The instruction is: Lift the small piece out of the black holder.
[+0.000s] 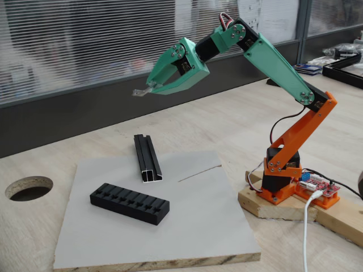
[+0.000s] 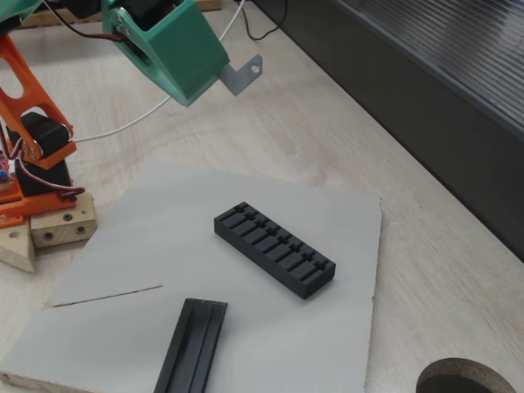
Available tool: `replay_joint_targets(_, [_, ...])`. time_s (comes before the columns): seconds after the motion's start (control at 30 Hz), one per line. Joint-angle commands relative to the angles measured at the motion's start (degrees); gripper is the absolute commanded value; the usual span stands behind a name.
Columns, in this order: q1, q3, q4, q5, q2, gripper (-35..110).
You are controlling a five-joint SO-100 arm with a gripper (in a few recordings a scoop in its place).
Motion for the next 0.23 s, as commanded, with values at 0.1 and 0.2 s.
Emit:
replay_joint_targets(0.1, [0.0,-0.4,-0.4,-0.3,1.8,4])
replay_joint_targets(0.2, [0.0,-0.4,-0.4,-0.3,1.8,4])
